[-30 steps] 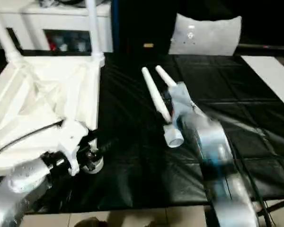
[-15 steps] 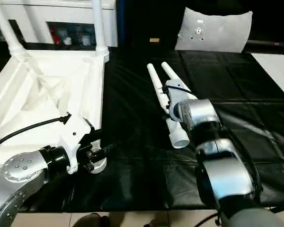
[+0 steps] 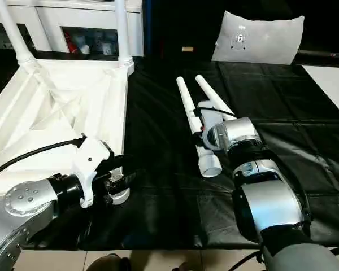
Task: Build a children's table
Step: Pick table leg
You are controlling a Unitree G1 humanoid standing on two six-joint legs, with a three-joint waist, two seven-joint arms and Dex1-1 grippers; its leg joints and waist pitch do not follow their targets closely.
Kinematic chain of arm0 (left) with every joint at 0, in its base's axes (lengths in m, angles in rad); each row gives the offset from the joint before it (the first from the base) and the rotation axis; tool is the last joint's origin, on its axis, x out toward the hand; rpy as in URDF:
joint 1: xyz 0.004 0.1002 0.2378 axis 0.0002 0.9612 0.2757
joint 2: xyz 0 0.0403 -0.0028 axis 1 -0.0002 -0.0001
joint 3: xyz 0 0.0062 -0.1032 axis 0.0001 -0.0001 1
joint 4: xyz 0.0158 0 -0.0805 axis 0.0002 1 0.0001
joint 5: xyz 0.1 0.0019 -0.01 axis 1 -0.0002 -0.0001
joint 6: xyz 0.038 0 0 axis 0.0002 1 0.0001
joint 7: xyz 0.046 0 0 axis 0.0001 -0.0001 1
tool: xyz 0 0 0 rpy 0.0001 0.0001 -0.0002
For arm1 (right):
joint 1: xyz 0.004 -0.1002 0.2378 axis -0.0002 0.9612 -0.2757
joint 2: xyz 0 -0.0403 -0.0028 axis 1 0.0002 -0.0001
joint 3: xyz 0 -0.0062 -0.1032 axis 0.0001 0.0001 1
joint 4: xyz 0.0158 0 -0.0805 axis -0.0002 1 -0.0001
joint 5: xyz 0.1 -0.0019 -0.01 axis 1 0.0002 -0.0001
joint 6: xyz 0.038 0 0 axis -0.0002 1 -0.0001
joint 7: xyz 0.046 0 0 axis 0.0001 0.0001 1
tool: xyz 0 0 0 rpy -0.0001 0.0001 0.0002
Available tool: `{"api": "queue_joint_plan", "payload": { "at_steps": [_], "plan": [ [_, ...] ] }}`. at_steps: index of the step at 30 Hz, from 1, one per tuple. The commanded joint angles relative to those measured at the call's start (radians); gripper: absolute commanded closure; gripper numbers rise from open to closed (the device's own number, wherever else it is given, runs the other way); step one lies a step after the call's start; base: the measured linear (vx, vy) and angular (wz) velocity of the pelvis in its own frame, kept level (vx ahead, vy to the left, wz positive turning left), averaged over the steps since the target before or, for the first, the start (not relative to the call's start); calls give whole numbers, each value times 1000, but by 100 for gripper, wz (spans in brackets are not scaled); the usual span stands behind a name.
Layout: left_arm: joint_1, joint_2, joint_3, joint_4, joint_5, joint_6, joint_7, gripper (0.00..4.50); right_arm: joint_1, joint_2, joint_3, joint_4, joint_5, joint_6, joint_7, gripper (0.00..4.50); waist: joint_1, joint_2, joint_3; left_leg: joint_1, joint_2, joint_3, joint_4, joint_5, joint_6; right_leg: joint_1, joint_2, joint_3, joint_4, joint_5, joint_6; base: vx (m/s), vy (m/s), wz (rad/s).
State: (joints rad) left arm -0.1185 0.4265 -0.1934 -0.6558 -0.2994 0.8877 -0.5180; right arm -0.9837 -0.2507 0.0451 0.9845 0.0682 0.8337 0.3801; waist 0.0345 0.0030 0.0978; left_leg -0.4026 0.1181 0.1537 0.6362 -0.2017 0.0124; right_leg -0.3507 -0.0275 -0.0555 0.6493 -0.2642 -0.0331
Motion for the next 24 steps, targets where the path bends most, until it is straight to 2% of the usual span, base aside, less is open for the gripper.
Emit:
{"api": "queue_joint_plan", "payload": {
  "at_steps": [1, 2, 3, 4, 5, 7, 8, 9, 10, 11, 12, 13, 14, 15, 16, 17, 18, 19, 20, 21, 24],
  "plan": [
    [-8, 3, -7, 5, -6, 3, -6, 162, 13, -14, -22, -12, 10, 21, 3, 249, 1, 14, -69, 27, 121, -43, -82, -86, -28, 30, -141, 66, -56, 113, -287, 0, 0, 0],
    [-8, 3, -7, 5, -6, 3, -6, 162, 13, -14, -22, -12, 10, 21, 3, 249, 0, 17, -69, 27, 121, -44, -82, -93, -31, 32, -141, 66, -56, 107, -288, 0, 0, 0],
    [-8, 3, -7, 5, -6, 3, -6, 162, 13, -14, -22, -12, 10, 21, 3, 249, 0, 15, -69, 26, 121, -43, -82, -96, -30, 32, -141, 67, -56, 104, -289, 0, 0, 0],
    [-11, 4, -8, 11, -8, 0, -5, 162, 19, -13, -31, -24, 15, 22, -1, 249, 2, 24, -69, 26, 121, -44, -81, -100, -33, 31, -142, 67, -55, 97, -290, 0, 0, 0],
    [-12, 4, -7, 15, -9, -1, -5, 162, 24, -12, -37, -37, 19, 23, -6, 263, 1, 24, -70, 28, 122, -44, -82, -106, -36, 30, -140, 67, -56, 96, -290, 0, 0, 0],
    [-19, -3, -4, 28, -13, 1, -1, 162, 36, -11, -66, -77, 37, 33, -22, 265, 3, 30, -72, 29, 123, -45, -83, -113, -43, 32, -138, 66, -54, 106, -285, 0, 0, 0],
    [-22, -6, -3, 32, -12, 1, 2, 162, 41, -12, -74, -92, 43, 36, -25, 265, 2, 25, -73, 28, 122, -44, -83, -98, -37, 32, -138, 66, -54, 125, -285, 0, 0, 0],
    [-26, -12, 1, 39, -10, -3, 8, 162, 49, -12, -84, -114, 50, 41, -27, 266, 4, 32, -74, 27, 120, -44, -80, -91, -32, 33, -141, 66, -53, 129, -288, 0, 0, 0],
    [-35, -29, 14, 51, -14, -4, 20, 162, 66, -12, -108, -166, 71, 38, -27, 266, 3, 30, -73, 27, 120, -43, -81, -93, -30, 33, -140, 66, -56, 126, -287, 0, 0, 0],
    [-46, -48, 30, 64, -17, -12, 32, 162, 87, -10, -134, -226, 95, 27, -22, 266, 6, 35, -75, 28, 122, -43, -79, -93, -30, 33, -141, 67, -55, 128, -283, 0, 0, 0],
    [-54, -63, 43, 75, -21, -19, 42, 162, 105, -7, -155, -273, 115, 10, -17, 266, 7, 31, -75, 28, 124, -43, -81, -90, -26, 35, -140, 68, -56, 139, -275, 0, 0, 0],
    [-68, -94, 68, 95, -27, -28, 64, 162, 138, 6, -192, -350, 154, -49, -2, 266, 8, 33, -76, 28, 124, -43, -80, -88, -25, 36, -141, 67, -55, 147, -276, 0, 0, 0],
    [-96, -155, 120, 133, -49, -46, 103, 162, 198, 32, -255, -483, 232, -127, 52, 266, 8, 33, -76, 24, 125, -43, -79, -91, -14, 38, -145, 69, -55, 158, -272, 0, 0, 0],
    [-96, -155, 120, 133, -49, -46, 103, 162, 198, 32, -255, -483, 232, -127, 52, 266, 10, 30, -74, 24, 125, -40, -81, -98, -5, 39, -146, 70, -62, 159, -263, 0, 0, 0],
    [-125, -214, 170, 165, -89, -51, 131, 162, 248, 49, -300, -597, 311, -116, 114, 266, 8, 31, -80, 27, 127, -46, -79, -83, 8, 39, -145, 67, -56, 170, -270, 0, 0, 0],
    [-145, -244, 192, 176, -122, -49, 134, 162, 282, 61, -337, -668, 387, -74, 166, 266, 12, 31, -77, 24, 125, -42, -79, -72, 30, 40, -144, 68, -60, 179, -266, 0, 0, 0],
    [-157, -260, 202, 180, -144, -47, 131, 162, 302, 69, -362, -709, 438, -42, 198, 266, 16, 31, -80, 28, 128, -44, -76, -61, 52, 43, -147, 70, -60, 201, -268, 0, 0, 0],
    [-167, -271, 208, 184, -160, -42, 129, 162, 320, 75, -373, -739, 464, -37, 218, 266, 15, 30, -81, 25, 130, -47, -77, -53, 61, 41, -146, 67, -57, 201, -270, 0, 0, 0],
    [-183, -287, 214, 191, -181, -40, 125, 162, 352, 84, -383, -792, 507, -43, 260, 266, 16, 26, -78, 25, 127, -46, -80, -58, 71, 35, -143, 64, -59, 169, -273, 0, 0, 0],
    [-183, -287, 214, 191, -181, -40, 125, 162, 352, 84, -383, -792, 507, -43, 260, 266, 19, 28, -76, 25, 128, -45, -78, -74, 70, 35, -147, 66, -64, 127, -272, 0, 0, 0],
    [-234, -344, 250, 219, -261, -18, 117, 162, 426, 110, -408, -910, 632, -5, 333, 266, 20, 29, -70, 26, 127, -46, -82, -106, 52, 31, -146, 68, -76, 32, -266, 0, 0, 0]
  ]
}}
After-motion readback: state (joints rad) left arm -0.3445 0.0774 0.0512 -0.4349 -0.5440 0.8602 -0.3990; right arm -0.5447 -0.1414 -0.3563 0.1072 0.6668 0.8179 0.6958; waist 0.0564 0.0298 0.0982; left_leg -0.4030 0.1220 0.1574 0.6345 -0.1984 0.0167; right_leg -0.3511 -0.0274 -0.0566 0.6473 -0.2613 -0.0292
